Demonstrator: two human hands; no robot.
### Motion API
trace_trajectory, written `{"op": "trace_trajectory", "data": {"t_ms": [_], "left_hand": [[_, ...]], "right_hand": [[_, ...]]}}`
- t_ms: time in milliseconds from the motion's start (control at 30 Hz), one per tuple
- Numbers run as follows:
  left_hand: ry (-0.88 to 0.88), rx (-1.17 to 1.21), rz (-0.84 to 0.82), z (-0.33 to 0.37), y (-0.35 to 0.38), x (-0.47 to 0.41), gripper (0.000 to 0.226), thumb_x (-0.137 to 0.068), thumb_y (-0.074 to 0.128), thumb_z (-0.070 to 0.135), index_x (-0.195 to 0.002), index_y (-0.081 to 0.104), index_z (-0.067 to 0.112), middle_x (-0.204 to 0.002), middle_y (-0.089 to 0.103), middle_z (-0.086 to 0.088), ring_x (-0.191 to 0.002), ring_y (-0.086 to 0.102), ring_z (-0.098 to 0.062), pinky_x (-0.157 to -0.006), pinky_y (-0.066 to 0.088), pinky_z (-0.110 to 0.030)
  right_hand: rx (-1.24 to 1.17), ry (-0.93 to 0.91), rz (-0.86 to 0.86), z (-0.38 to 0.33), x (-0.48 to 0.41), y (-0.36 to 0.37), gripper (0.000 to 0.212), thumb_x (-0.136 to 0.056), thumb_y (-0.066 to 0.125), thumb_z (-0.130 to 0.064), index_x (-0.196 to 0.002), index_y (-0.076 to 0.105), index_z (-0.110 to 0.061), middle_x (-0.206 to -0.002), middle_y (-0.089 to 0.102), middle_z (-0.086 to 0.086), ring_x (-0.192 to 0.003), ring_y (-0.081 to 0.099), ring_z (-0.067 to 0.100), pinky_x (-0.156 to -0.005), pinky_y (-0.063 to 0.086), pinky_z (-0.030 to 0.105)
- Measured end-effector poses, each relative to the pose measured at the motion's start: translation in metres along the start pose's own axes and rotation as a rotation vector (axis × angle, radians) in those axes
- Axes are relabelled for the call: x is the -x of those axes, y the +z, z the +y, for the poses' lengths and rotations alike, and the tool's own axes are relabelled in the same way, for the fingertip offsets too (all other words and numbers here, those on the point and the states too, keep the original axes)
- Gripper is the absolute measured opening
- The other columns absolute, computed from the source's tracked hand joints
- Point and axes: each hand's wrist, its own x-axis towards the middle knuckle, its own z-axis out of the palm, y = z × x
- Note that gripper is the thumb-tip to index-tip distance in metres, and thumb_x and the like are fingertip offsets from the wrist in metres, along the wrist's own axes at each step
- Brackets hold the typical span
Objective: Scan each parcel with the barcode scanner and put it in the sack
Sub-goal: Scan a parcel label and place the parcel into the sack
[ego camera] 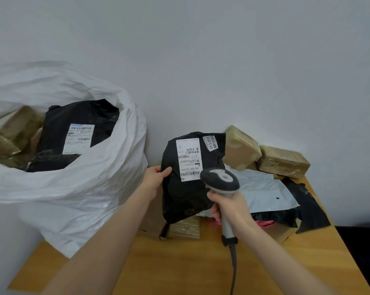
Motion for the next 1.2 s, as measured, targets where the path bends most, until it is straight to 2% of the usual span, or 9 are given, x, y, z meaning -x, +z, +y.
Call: {"op": "trace_trajectory", "data": {"t_ms": [133, 367, 433, 533, 567, 667, 767, 900, 1200], "left_hand": [[0.007, 0.03, 0.017, 0.002, -0.001, 0.0, 0.008, -0.093, 0.062, 0.012, -0.086, 0.067, 0.013, -0.084, 0.07, -0.002, -0.079, 0.065, -0.016, -0.067, 0.052, -0.026], [0.01, 0.061, 0.052, 0.001, -0.006, 0.003, 0.009, -0.093, 0.061, 0.01, -0.086, 0.066, 0.012, -0.083, 0.068, -0.003, -0.076, 0.065, -0.013, -0.06, 0.051, -0.023], [0.008, 0.063, 0.055, 0.001, -0.007, 0.002, 0.007, -0.094, 0.061, 0.011, -0.088, 0.066, 0.011, -0.087, 0.069, -0.005, -0.08, 0.065, -0.016, -0.065, 0.053, -0.025], [0.0, 0.066, 0.065, 0.001, -0.007, 0.0, 0.005, -0.093, 0.062, 0.01, -0.092, 0.066, 0.009, -0.097, 0.069, -0.01, -0.09, 0.065, -0.023, -0.08, 0.053, -0.034], [-0.003, 0.072, 0.068, 0.001, -0.006, 0.0, 0.005, -0.093, 0.061, 0.01, -0.094, 0.066, 0.008, -0.098, 0.069, -0.01, -0.09, 0.065, -0.023, -0.079, 0.053, -0.033], [-0.004, 0.081, 0.075, 0.002, -0.003, 0.003, 0.007, -0.093, 0.061, 0.009, -0.098, 0.066, 0.007, -0.096, 0.069, -0.009, -0.081, 0.065, -0.017, -0.065, 0.052, -0.025], [0.001, 0.088, 0.077, 0.003, 0.0, 0.005, 0.016, -0.094, 0.06, 0.008, -0.108, 0.064, 0.002, -0.097, 0.068, -0.01, -0.077, 0.064, -0.015, -0.06, 0.051, -0.023], [0.002, 0.073, 0.092, 0.005, 0.003, 0.008, 0.018, -0.094, 0.06, 0.009, -0.109, 0.064, 0.001, -0.097, 0.068, -0.01, -0.081, 0.064, -0.017, -0.065, 0.051, -0.025], [0.015, 0.043, 0.124, 0.01, 0.012, 0.015, 0.007, -0.093, 0.062, 0.012, -0.097, 0.065, 0.008, -0.092, 0.068, -0.006, -0.085, 0.065, -0.019, -0.065, 0.052, -0.027]], "right_hand": [[0.003, 0.011, -0.037, 0.003, 0.015, 0.007, 0.018, -0.086, 0.069, -0.013, -0.075, 0.066, 0.001, -0.052, 0.063, 0.01, -0.041, 0.055, 0.014, -0.044, 0.045, 0.024], [-0.02, 0.05, -0.063, 0.004, 0.026, 0.005, 0.019, -0.085, 0.068, -0.011, -0.07, 0.063, 0.0, -0.049, 0.06, 0.008, -0.039, 0.052, 0.014, -0.042, 0.044, 0.022], [-0.019, 0.049, -0.067, 0.003, 0.028, 0.003, 0.019, -0.085, 0.068, -0.01, -0.069, 0.063, 0.0, -0.049, 0.06, 0.008, -0.039, 0.052, 0.014, -0.042, 0.043, 0.023], [-0.029, 0.05, -0.069, 0.001, 0.031, 0.0, 0.019, -0.084, 0.068, -0.009, -0.069, 0.063, 0.0, -0.05, 0.059, 0.009, -0.04, 0.051, 0.015, -0.042, 0.043, 0.023], [-0.03, 0.05, -0.07, 0.001, 0.032, 0.0, 0.018, -0.084, 0.068, -0.009, -0.069, 0.063, 0.0, -0.051, 0.059, 0.009, -0.04, 0.051, 0.015, -0.042, 0.043, 0.023], [-0.031, 0.042, -0.073, 0.0, 0.034, -0.002, 0.016, -0.084, 0.069, -0.01, -0.071, 0.064, -0.001, -0.051, 0.059, 0.008, -0.04, 0.051, 0.014, -0.042, 0.043, 0.023], [-0.028, 0.034, -0.076, 0.0, 0.036, -0.005, 0.016, -0.084, 0.069, -0.01, -0.072, 0.064, -0.001, -0.051, 0.059, 0.008, -0.041, 0.051, 0.015, -0.042, 0.043, 0.023], [-0.026, 0.032, -0.075, 0.0, 0.037, -0.009, 0.015, -0.084, 0.069, -0.01, -0.074, 0.065, 0.0, -0.051, 0.059, 0.008, -0.042, 0.052, 0.016, -0.044, 0.044, 0.025], [-0.03, 0.03, -0.105, -0.002, 0.037, -0.021, 0.013, -0.084, 0.07, -0.011, -0.079, 0.066, 0.0, -0.051, 0.059, 0.006, -0.04, 0.051, 0.015, -0.044, 0.043, 0.025]]}}
